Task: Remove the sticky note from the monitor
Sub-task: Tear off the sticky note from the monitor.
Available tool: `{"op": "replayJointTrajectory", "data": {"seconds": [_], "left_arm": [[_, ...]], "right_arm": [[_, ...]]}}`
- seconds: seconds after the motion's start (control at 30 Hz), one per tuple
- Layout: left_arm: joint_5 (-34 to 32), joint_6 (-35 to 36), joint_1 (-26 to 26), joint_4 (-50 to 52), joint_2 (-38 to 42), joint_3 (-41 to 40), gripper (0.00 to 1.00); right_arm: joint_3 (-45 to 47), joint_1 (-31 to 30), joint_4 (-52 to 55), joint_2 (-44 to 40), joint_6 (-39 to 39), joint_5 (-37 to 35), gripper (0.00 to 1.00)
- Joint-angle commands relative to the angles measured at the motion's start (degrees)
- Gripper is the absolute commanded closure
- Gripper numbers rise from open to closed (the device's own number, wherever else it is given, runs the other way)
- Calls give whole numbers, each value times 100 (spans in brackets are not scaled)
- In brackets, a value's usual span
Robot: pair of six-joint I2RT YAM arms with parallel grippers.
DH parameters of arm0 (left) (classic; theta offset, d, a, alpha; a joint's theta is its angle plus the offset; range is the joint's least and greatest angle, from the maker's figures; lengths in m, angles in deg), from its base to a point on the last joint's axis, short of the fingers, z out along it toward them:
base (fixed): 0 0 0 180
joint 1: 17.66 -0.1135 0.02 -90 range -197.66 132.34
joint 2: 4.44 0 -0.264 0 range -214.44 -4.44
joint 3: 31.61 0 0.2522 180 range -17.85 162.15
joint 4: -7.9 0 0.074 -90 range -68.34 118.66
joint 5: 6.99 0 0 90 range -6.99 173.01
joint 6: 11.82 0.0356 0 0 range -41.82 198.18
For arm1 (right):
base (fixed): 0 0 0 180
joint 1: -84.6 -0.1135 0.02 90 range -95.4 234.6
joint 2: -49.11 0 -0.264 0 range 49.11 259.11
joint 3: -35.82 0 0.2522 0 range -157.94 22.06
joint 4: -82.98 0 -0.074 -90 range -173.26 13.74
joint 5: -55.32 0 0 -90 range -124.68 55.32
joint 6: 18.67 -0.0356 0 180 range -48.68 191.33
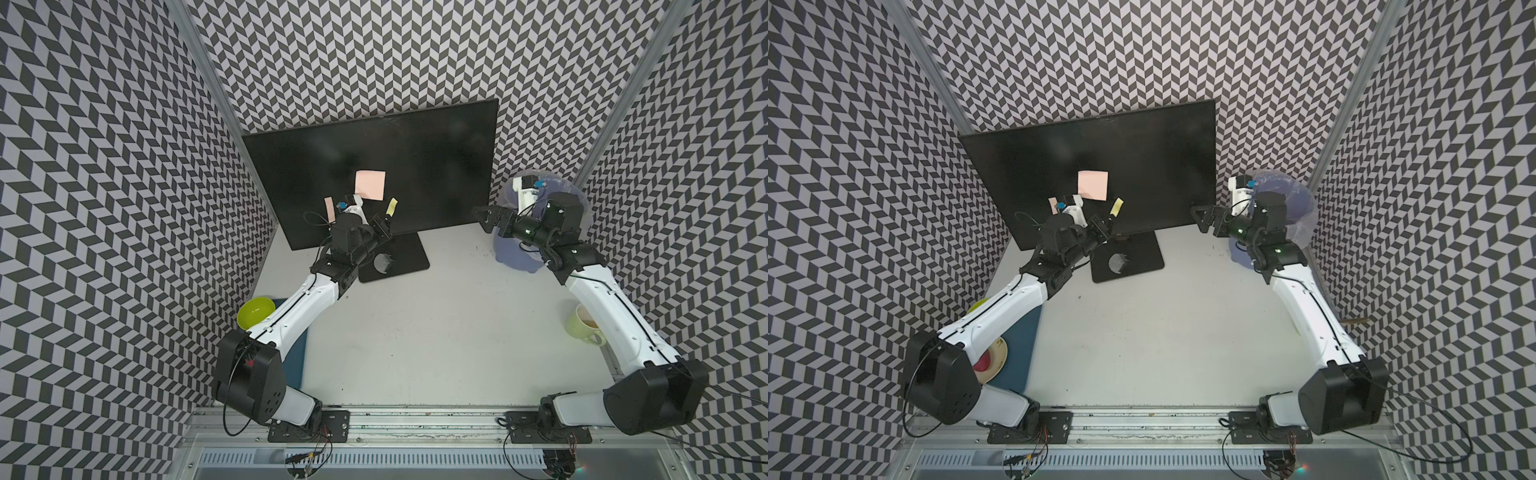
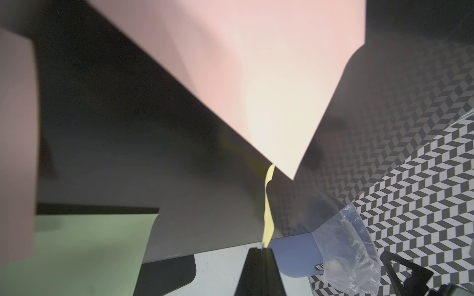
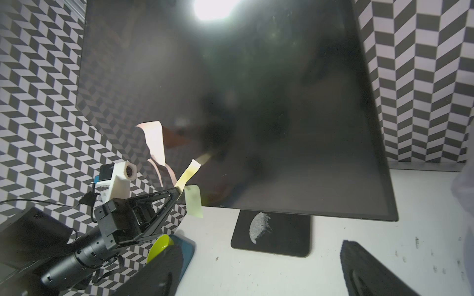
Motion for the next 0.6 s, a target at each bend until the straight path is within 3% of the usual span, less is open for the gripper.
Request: {"op": "replayJointTrajectory", "data": {"seconds": [0.0, 0.3, 0.57], "left_arm": [[234, 53, 63, 71, 310, -192, 100], [637, -319, 387, -471, 839, -469, 100], [1002, -906, 802, -1119, 962, -565, 100]], "right_arm": [[195, -165, -684, -211, -440, 329, 1], [1047, -934, -2187, -510, -2197, 778, 3], [1094, -1494, -3604, -46, -3413, 1242, 19]]}}
